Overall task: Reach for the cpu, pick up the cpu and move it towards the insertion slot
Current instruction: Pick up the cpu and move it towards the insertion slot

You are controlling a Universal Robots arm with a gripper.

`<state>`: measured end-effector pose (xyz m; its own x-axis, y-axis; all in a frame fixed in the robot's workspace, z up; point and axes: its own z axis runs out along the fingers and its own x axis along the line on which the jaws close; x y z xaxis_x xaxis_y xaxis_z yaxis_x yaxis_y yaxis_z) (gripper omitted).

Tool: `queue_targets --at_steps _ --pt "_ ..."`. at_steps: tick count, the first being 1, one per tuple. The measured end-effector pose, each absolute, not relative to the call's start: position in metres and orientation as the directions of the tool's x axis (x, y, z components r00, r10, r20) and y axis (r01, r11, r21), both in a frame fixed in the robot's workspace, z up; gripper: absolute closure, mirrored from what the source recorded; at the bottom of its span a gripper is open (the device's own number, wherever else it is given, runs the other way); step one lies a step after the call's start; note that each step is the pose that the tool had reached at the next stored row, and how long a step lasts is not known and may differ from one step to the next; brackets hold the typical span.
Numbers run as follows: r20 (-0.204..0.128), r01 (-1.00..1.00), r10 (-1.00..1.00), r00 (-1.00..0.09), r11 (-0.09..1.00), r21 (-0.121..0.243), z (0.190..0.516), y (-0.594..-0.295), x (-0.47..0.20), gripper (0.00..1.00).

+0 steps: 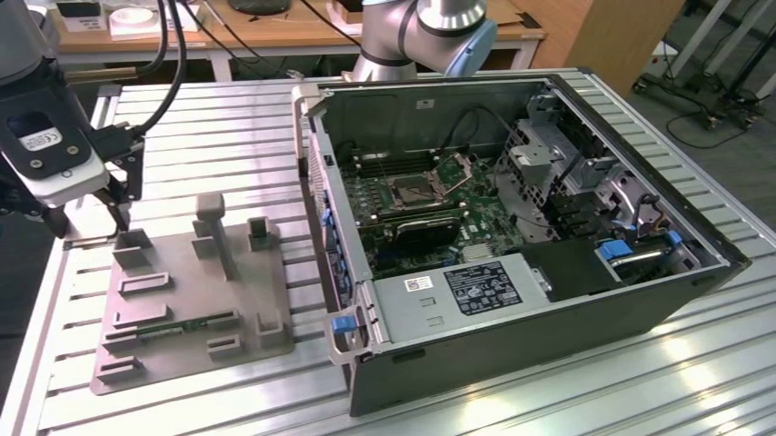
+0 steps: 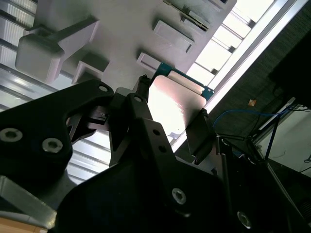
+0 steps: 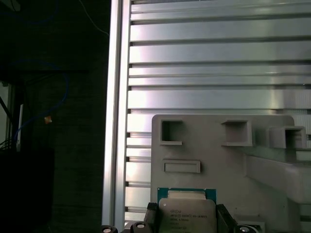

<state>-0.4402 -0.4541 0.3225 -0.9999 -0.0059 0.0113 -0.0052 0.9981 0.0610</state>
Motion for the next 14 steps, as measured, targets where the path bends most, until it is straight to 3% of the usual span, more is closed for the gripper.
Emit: queue_targets --at_steps 14 --pt "0.011 -0.005 -0.006 -1.0 0.998 0.061 0.3262 -0.4541 -0.4401 0.45"
